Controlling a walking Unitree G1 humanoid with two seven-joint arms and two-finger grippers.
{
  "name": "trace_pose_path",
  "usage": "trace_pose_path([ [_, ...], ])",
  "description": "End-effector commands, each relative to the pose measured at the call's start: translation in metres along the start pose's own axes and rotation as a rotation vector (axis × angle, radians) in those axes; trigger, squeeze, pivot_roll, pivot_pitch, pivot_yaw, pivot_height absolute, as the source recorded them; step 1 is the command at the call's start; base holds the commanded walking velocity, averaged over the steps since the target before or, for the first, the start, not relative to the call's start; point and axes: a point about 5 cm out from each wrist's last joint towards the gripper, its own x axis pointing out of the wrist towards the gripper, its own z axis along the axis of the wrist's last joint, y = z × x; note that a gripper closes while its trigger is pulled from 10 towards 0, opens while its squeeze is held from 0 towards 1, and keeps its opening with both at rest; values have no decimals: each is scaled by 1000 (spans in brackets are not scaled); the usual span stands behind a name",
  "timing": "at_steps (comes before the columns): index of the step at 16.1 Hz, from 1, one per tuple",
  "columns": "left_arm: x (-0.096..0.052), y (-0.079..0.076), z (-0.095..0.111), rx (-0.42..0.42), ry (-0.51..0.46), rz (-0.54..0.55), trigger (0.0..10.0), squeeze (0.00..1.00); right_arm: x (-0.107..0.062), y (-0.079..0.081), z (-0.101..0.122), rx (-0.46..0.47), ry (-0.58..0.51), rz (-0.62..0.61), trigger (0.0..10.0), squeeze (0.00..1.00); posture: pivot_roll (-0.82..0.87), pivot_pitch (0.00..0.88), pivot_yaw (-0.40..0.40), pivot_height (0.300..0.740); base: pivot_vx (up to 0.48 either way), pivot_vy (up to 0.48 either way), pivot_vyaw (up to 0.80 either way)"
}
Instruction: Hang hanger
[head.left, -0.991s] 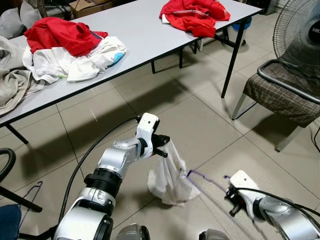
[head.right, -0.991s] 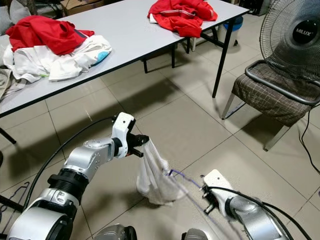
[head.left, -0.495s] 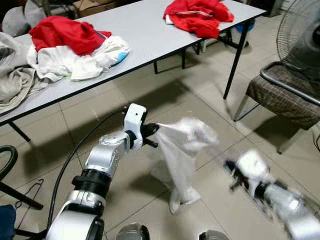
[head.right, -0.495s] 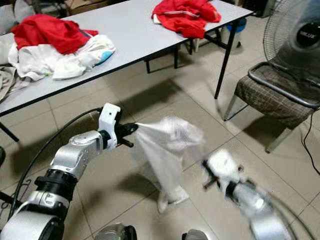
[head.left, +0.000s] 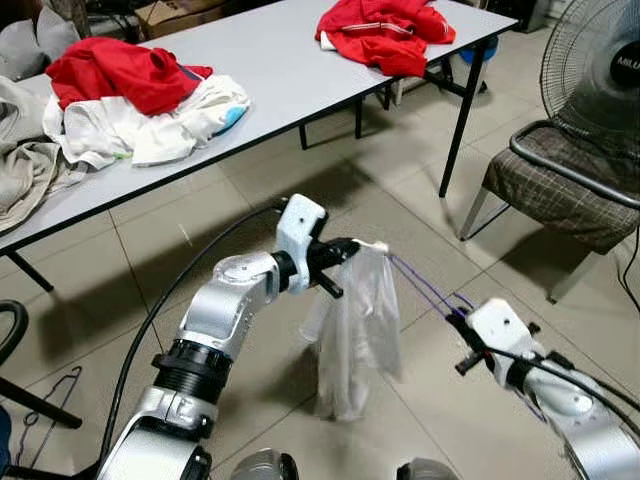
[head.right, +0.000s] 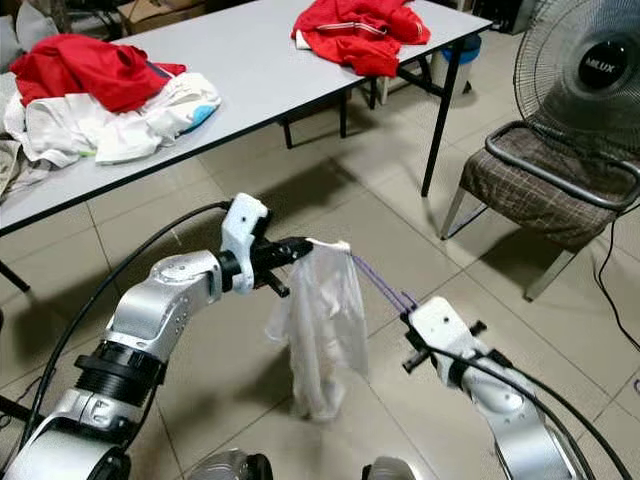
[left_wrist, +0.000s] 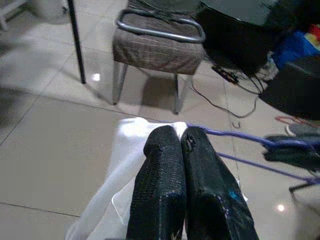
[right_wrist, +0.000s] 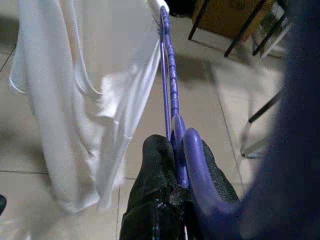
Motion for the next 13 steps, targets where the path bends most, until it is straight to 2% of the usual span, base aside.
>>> trace_pose_path([
  [1,-1,-3,3,18,-1,-12,0,0,1,1,6,-28,-16,19,10000,0,-164,0,105,740,0,0,0],
  [3,4,-11,15,25,-30,-52,0,0,3,6,5,-72,15,65,10000,0,-161,0,102,740,0,0,0],
  [4,8,-20,29,35,-68,-97,0,0,4,8,4,-79,38,83,10000,0,-159,0,99,740,0,0,0],
  [6,11,-25,61,-18,-185,-115,0,0,5,10,3,-80,73,126,10000,0,-159,0,99,740,0,0,0],
  [7,10,-22,80,-45,-250,-101,0,0,4,13,0,-94,100,157,10000,0,-158,0,98,740,0,0,0],
  [9,8,-22,99,-57,-311,-111,0,0,2,18,-7,-106,143,204,10000,0,-156,0,97,740,0,0,0],
  [12,1,-33,123,-75,-375,-196,0,0,-1,25,-15,-97,201,266,10000,0,-154,0,96,740,0,0,0],
  [13,-1,-39,128,-86,-368,-243,0,0,-3,28,-17,-93,225,295,10000,0,-153,0,96,740,0,0,0],
])
